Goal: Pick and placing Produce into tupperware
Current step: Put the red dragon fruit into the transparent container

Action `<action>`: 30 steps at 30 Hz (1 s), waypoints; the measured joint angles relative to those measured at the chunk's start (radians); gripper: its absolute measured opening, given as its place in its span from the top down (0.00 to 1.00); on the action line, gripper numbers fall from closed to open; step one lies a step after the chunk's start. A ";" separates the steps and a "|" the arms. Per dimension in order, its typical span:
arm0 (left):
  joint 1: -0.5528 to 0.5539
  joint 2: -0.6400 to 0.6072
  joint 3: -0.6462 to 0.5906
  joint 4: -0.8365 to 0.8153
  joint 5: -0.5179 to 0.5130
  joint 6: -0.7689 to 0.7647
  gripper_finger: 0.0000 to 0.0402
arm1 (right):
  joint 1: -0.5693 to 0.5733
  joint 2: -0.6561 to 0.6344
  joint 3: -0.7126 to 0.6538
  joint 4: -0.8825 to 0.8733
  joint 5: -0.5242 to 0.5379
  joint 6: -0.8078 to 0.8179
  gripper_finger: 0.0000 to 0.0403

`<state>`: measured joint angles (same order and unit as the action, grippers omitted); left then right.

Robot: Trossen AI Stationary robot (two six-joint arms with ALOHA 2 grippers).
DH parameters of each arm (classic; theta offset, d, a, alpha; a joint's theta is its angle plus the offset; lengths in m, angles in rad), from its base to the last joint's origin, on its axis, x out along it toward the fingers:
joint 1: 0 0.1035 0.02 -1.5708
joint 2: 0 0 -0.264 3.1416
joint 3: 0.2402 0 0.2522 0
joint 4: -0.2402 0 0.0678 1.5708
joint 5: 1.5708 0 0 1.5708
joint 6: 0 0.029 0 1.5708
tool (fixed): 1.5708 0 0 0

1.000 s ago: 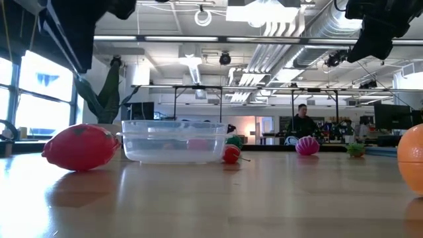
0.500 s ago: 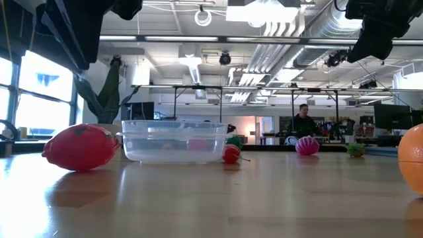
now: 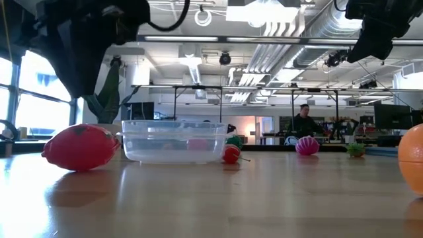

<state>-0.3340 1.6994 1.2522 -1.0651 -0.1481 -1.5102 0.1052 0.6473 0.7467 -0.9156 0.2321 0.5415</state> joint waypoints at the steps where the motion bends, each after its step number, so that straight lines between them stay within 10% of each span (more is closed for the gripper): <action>1: 0.000 0.011 0.000 0.001 0.004 0.004 0.74 | 0.000 0.001 0.000 0.000 0.000 0.000 1.00; 30: 0.000 0.085 0.000 0.138 0.027 -0.103 0.74 | 0.000 0.000 0.000 0.000 0.000 0.000 1.00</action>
<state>-0.3344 1.7847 1.2518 -0.9274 -0.1209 -1.6136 0.1055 0.6476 0.7467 -0.9154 0.2319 0.5417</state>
